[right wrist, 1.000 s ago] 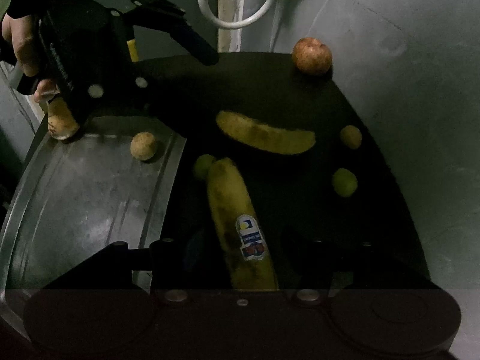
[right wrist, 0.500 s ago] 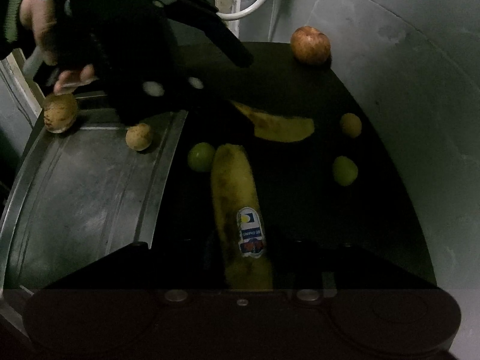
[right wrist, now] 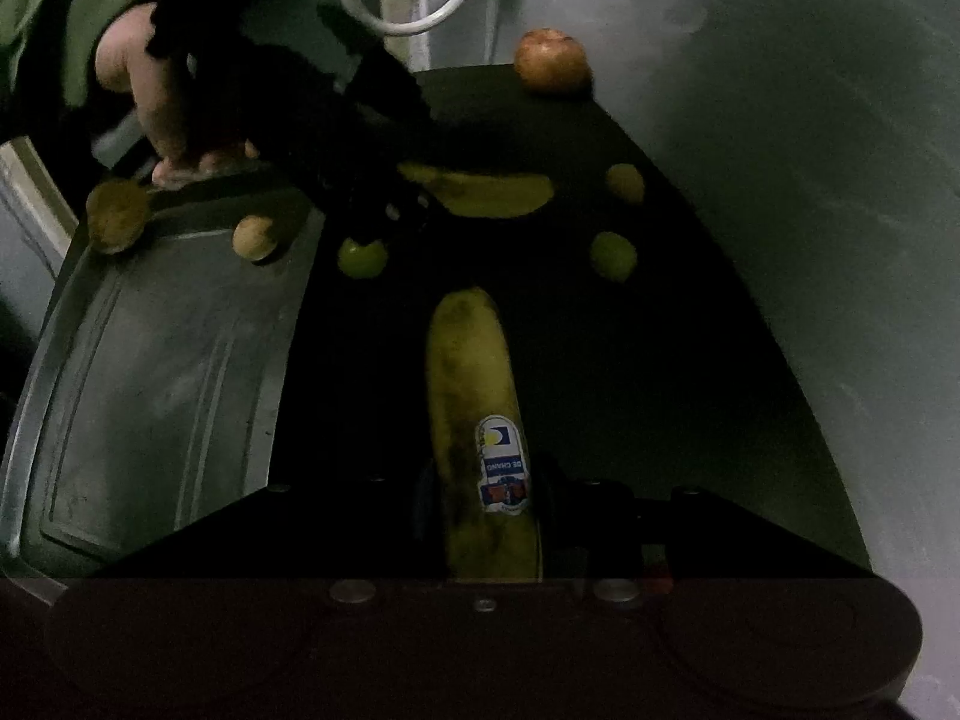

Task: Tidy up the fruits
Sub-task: 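Move the right gripper to the stickered banana and close on it, then lift the stickered banana with the right gripper toward the tray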

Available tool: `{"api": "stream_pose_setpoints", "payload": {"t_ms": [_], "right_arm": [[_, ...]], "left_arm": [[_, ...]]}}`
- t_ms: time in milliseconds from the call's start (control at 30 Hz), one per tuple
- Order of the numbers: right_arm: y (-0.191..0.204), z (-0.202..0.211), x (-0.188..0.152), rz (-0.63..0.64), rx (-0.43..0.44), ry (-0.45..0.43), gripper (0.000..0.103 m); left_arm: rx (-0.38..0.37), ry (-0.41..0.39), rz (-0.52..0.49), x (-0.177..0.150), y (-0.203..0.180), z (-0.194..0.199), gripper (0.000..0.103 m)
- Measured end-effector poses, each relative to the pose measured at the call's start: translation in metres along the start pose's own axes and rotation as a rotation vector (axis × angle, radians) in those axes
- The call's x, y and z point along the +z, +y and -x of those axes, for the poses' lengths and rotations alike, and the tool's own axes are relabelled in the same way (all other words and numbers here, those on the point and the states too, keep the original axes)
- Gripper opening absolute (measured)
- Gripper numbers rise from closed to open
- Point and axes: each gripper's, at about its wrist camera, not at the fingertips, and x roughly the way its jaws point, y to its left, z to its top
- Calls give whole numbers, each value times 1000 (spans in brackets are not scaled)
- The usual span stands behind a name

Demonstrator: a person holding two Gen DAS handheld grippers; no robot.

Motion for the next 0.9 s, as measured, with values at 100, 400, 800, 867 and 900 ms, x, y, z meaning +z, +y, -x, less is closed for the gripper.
{"api": "stream_pose_setpoints", "payload": {"t_ms": [100,400,800,867,900], "right_arm": [[-4,4,0,-32,1,-13,36],[-14,14,4,-196,6,-71,36],[-4,55,17,-251,22,-192,36],[1,68,19,-241,32,-224,36],[3,74,20,-234,38,-238,35]], "left_arm": [[36,-4,-27,1,-4,-1,36],[102,-42,8,-3,-12,9,32],[234,-210,220,-10,-51,103,32],[260,-234,257,-15,-64,118,32],[273,-246,275,-19,-70,125,32]]}}
